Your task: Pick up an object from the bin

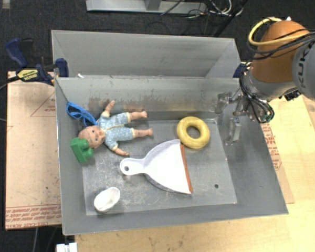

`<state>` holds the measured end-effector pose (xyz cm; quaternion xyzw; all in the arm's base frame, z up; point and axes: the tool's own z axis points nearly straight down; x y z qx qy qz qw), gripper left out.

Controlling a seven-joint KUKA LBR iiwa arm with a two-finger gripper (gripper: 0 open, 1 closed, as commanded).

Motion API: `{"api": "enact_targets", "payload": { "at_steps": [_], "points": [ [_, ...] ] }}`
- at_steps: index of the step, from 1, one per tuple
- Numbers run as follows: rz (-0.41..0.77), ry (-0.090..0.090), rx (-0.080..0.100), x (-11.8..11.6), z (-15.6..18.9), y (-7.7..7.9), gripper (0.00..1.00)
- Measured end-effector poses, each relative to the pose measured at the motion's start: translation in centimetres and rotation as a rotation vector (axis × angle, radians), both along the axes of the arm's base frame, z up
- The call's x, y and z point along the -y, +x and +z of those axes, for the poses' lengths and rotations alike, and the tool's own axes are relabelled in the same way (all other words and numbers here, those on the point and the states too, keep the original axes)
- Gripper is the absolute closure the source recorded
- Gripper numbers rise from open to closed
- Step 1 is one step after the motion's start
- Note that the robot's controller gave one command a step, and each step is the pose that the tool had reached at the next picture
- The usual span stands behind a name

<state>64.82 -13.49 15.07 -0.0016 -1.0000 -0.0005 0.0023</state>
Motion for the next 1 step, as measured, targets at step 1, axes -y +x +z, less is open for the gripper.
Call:
{"api": "enact_targets", "payload": {
  "at_steps": [1],
  "points": [
    [0.003, -0.001, 0.007, -0.05, 0.55, 0.16, 0.00]
  ]
}}
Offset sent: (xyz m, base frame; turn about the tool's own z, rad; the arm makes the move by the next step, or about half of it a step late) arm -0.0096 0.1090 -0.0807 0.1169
